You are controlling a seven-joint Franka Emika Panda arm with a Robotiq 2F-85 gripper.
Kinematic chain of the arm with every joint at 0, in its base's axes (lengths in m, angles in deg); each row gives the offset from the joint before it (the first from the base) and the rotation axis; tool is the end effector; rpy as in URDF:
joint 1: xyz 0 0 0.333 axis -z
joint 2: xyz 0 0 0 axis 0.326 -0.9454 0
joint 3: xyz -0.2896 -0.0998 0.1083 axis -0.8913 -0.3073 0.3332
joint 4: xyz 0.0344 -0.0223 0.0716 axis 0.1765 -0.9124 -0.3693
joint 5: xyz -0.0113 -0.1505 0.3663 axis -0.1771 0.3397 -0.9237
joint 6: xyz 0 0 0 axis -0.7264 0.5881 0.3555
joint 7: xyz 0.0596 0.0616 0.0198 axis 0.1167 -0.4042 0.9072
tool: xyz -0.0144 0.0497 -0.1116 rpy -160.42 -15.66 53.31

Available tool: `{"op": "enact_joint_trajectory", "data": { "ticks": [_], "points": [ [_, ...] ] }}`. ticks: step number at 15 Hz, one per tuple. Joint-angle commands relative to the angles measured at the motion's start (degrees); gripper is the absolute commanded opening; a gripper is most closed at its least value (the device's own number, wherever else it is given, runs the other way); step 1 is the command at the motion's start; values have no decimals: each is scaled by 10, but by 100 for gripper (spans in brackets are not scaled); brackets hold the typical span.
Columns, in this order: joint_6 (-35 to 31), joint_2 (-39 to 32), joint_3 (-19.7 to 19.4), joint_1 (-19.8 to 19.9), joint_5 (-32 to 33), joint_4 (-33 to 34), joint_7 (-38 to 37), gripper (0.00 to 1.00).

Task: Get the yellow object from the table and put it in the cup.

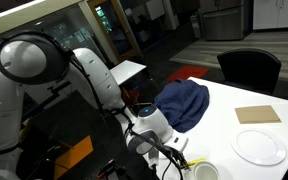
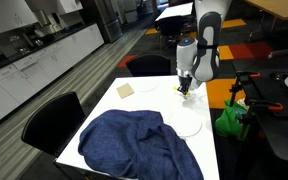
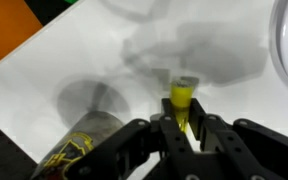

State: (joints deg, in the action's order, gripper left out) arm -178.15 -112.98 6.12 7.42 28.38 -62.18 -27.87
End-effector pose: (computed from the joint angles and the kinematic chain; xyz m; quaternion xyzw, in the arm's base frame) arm 0.4629 -0.0840 0.0313 0.9606 -0.2551 0.0641 0.0903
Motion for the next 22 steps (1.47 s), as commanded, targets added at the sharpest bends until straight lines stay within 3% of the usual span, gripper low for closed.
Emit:
{"op": "enact_joint_trajectory", "data": {
  "ticks": [1,7,14,22],
  "points": [
    [14,53,-38,-55,-15,-33,18,5],
    [22,95,-117,-149,-15,-52,13,5],
    [59,138,-260,-276,-4,-62,3,5],
    [101,137,-414,-429,7,-63,-21,5]
  ]
}}
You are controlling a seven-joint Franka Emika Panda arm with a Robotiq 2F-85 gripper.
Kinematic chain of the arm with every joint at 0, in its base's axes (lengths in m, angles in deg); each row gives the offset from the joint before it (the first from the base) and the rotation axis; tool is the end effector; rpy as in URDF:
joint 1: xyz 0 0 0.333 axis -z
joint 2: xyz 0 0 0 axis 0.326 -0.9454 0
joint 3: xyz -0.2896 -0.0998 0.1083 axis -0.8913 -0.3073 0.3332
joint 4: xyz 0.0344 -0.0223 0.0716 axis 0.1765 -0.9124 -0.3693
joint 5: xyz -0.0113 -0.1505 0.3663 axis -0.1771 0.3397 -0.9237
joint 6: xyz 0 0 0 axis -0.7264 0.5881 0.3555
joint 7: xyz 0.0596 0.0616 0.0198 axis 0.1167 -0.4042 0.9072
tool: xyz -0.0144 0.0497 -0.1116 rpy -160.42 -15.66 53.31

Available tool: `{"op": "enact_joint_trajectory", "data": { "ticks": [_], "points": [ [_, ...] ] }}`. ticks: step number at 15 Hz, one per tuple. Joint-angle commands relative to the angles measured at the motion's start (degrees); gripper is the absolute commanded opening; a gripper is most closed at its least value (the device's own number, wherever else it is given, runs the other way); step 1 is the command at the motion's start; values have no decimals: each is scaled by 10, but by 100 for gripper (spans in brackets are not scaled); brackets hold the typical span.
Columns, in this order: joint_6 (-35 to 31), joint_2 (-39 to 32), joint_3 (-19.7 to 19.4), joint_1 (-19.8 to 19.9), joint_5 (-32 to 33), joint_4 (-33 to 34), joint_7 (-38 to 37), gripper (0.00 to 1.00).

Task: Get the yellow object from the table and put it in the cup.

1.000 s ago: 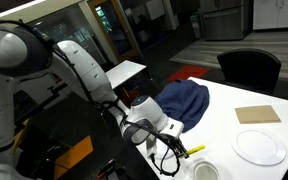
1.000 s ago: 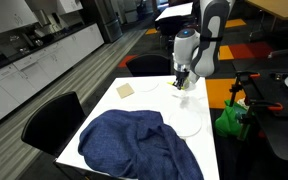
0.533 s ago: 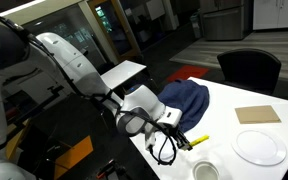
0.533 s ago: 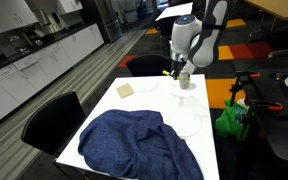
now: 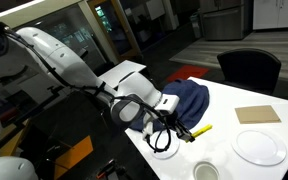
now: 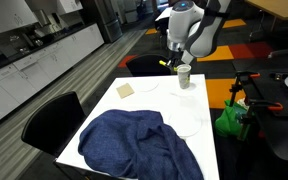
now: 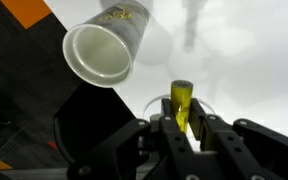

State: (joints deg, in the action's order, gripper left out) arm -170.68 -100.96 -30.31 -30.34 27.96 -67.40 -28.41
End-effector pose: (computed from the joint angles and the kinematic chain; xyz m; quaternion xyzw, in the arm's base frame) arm 0.4977 -0.0763 0.1900 0.9459 -0.2261 0.1665 0.1628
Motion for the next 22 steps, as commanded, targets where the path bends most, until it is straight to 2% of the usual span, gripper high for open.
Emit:
{"op": "enact_joint_trajectory", "data": {
  "ticks": [1,5,10,13,22],
  "points": [
    [41,19,-65,-63,11,-7,-14,5],
    [117,25,-102,-68,26,23,-11,5],
    [217,46,-106,-31,74,68,-13,5],
    [257,65,-92,11,107,89,-12,5],
    [273,94,-13,162,213,94,-6,5]
  ]
}}
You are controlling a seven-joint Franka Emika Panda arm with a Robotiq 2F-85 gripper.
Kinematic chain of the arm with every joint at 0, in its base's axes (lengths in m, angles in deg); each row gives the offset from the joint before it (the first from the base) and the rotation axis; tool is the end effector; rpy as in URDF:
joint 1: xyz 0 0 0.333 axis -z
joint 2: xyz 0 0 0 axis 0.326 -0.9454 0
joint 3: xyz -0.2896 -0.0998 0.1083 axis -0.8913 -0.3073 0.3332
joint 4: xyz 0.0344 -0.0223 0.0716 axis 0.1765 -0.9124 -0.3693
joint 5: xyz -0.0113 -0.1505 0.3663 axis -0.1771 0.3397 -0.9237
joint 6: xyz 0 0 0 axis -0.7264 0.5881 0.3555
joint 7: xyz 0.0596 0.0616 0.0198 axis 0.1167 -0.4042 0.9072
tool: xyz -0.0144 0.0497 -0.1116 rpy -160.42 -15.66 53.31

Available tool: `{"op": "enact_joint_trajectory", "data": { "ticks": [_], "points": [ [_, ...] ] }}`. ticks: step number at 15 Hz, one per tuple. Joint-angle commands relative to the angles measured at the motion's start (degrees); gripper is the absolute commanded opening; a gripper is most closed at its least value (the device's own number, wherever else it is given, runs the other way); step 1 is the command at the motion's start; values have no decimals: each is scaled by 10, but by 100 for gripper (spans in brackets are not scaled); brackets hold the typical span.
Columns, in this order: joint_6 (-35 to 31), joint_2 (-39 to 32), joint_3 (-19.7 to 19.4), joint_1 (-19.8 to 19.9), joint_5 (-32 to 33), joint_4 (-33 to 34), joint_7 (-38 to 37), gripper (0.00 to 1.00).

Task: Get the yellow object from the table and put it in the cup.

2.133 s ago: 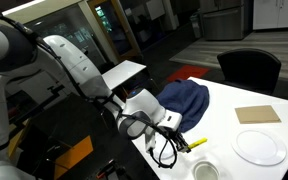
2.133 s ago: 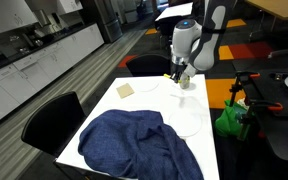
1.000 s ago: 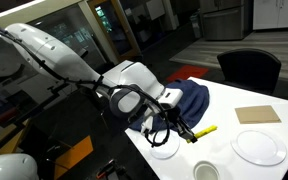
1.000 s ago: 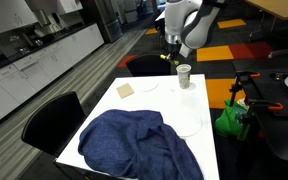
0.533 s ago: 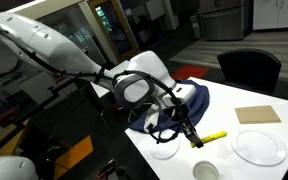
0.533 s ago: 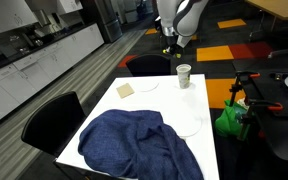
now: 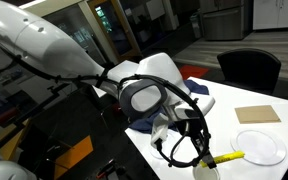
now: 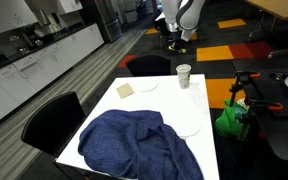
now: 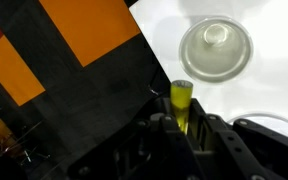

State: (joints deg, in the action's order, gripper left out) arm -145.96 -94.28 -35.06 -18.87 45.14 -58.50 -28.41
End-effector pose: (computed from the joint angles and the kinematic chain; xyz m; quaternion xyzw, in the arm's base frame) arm 0.4963 -0.1930 0.2405 0.9419 -0.2625 0.0316 0.2073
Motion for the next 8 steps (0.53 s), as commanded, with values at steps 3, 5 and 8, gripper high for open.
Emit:
{"op": "enact_joint_trajectory", "data": {
  "ticks": [3,5,8],
  "points": [
    [13,33,65,95,82,4,-9,5],
    [5,25,87,118,105,5,-29,21],
    [5,31,99,139,116,6,-27,21]
  ]
}}
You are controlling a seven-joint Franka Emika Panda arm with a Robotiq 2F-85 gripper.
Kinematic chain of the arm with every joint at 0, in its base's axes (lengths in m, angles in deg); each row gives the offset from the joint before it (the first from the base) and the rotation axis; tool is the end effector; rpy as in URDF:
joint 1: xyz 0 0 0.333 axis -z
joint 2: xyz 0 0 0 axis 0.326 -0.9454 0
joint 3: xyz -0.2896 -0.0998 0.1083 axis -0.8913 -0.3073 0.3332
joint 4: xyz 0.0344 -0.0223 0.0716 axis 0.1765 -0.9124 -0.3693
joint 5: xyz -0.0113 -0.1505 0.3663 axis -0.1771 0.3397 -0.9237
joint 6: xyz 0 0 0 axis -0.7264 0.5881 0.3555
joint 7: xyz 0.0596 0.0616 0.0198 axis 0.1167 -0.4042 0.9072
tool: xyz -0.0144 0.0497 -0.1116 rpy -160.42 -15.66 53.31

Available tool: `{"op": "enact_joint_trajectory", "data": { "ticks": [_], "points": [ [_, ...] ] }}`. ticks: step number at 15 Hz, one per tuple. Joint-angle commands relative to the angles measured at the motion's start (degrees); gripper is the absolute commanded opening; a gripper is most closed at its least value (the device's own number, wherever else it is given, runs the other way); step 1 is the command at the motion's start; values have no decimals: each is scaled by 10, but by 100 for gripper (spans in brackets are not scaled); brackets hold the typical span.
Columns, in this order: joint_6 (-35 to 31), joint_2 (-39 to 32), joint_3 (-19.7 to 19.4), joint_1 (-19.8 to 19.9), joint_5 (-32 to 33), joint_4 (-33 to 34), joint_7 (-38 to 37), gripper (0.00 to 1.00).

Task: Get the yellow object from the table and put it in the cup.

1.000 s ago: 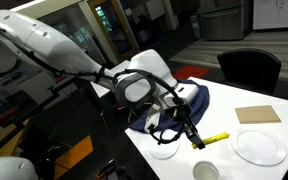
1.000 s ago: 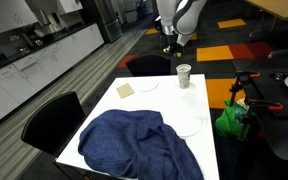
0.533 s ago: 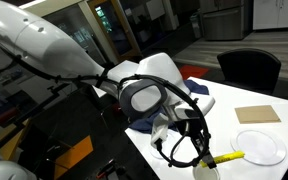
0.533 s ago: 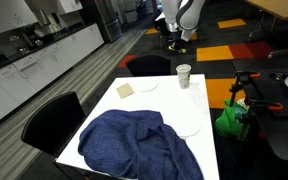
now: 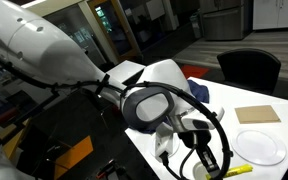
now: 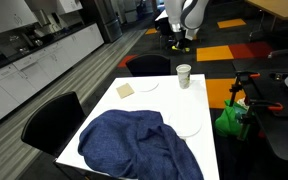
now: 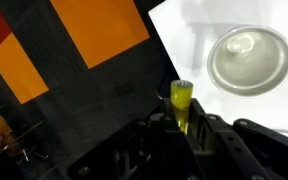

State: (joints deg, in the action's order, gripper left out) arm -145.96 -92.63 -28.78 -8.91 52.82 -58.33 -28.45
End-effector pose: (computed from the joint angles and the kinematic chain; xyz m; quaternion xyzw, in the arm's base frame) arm 0.4829 -0.2217 0.2303 0.9461 -0.2405 0.0102 0.2165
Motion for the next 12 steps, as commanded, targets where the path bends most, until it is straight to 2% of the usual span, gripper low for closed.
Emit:
{"op": "enact_joint_trajectory", "data": {
  "ticks": [1,5,9,12],
  "points": [
    [5,16,37,40,39,4,-27,5],
    [-31,-3,111,114,39,26,-8,5],
    [-65,1,146,166,48,47,-7,5],
    [-54,9,164,191,60,67,14,5]
  ]
}}
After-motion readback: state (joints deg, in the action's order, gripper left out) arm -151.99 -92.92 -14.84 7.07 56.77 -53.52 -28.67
